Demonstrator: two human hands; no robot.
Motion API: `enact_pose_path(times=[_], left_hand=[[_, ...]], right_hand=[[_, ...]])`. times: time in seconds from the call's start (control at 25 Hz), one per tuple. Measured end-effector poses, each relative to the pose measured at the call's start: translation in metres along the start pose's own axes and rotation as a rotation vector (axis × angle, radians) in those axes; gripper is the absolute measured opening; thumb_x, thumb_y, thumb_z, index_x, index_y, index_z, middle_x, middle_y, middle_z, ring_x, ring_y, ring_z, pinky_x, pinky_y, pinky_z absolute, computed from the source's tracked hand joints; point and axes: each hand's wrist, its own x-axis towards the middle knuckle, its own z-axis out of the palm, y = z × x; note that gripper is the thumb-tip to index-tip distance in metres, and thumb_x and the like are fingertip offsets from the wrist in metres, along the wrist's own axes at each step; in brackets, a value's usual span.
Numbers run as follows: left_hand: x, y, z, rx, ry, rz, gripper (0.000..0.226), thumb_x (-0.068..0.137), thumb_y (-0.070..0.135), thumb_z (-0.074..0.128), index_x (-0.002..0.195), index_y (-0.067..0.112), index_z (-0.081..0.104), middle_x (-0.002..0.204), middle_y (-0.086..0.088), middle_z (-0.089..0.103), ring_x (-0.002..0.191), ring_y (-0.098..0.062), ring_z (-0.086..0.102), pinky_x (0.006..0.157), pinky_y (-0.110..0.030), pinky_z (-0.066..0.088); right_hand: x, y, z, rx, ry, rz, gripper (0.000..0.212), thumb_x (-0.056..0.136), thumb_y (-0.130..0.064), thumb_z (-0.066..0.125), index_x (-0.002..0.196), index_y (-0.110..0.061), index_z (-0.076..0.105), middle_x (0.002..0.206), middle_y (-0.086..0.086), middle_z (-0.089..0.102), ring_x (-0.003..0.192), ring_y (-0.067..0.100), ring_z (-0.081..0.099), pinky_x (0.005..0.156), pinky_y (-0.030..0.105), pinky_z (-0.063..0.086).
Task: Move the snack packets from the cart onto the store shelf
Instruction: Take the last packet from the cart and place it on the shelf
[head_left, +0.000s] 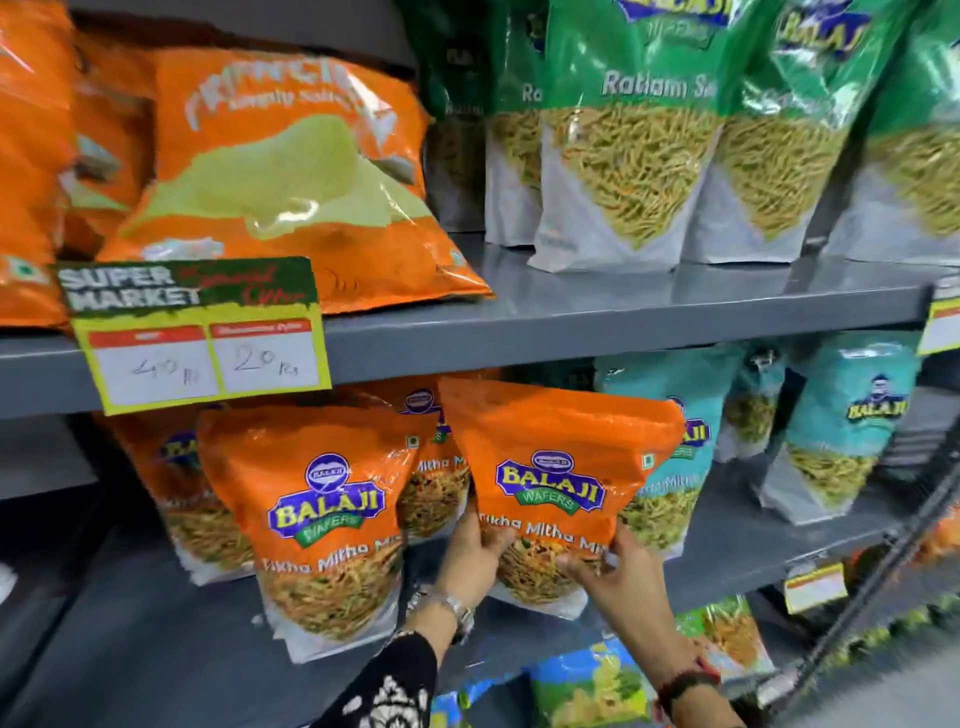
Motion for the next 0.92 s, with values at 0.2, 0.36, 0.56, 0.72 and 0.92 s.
enact_pose_path(times=[0.2, 0.36, 0.56, 0.72, 0.92], left_hand=[[0.015, -0.011, 0.003, -0.017, -0.028, -0.053, 0.033, 0.086, 0.015, 0.051, 0.118, 0.017, 0.04, 0.116, -0.003, 0.049, 0.119, -0.029, 0.047, 0.101, -0.055, 0.041], [0.011, -0.006, 0.006, 0.007, -0.016, 0.025, 0.051, 0.086, 0.016, 0.051, 0.132, 0.018, 0.03, 0.127, -0.005, 0.048, 0.122, -0.025, 0.044, 0.104, -0.042, 0.039], [-0.018, -0.021, 0.004, 0.091, 0.09, 0.162, 0.061, 0.085, 0.016, 0.054, 0.137, 0.022, 0.023, 0.142, 0.002, 0.035, 0.132, -0.017, 0.034, 0.11, -0.037, 0.033], [-0.064, -0.032, -0.029, 0.107, 0.243, 0.291, 0.033, 0.085, 0.01, 0.054, 0.115, 0.023, 0.052, 0.118, 0.009, 0.054, 0.112, -0.002, 0.052, 0.081, -0.002, 0.042], [-0.119, -0.044, -0.123, 0.038, 0.645, 0.299, 0.015, 0.083, 0.013, 0.057, 0.094, 0.019, 0.065, 0.084, 0.02, 0.068, 0.078, 0.019, 0.056, 0.059, 0.002, 0.042]], right_hand=[[0.005, 0.012, 0.012, 0.008, 0.008, 0.066, 0.043, 0.07, -0.015, 0.074, 0.104, -0.026, 0.05, 0.088, -0.004, 0.063, 0.083, 0.017, 0.059, 0.074, 0.026, 0.048], [0.004, 0.011, 0.014, 0.018, 0.02, 0.079, 0.055, 0.071, -0.019, 0.073, 0.119, -0.015, 0.047, 0.098, 0.0, 0.061, 0.09, 0.018, 0.055, 0.088, 0.036, 0.047], [-0.022, 0.015, 0.021, 0.078, 0.101, 0.104, 0.075, 0.075, -0.023, 0.069, 0.134, -0.013, 0.024, 0.133, 0.006, 0.042, 0.124, 0.022, 0.04, 0.104, 0.046, 0.036], [-0.068, 0.009, 0.048, 0.128, 0.204, -0.053, 0.061, 0.073, -0.061, 0.051, 0.118, -0.02, 0.042, 0.111, 0.002, 0.045, 0.108, 0.018, 0.047, 0.092, 0.038, 0.044], [-0.104, -0.036, 0.123, 0.226, -0.196, -0.227, 0.031, 0.077, -0.069, 0.028, 0.099, -0.055, 0.044, 0.109, -0.024, 0.05, 0.103, -0.004, 0.049, 0.083, 0.005, 0.037]])
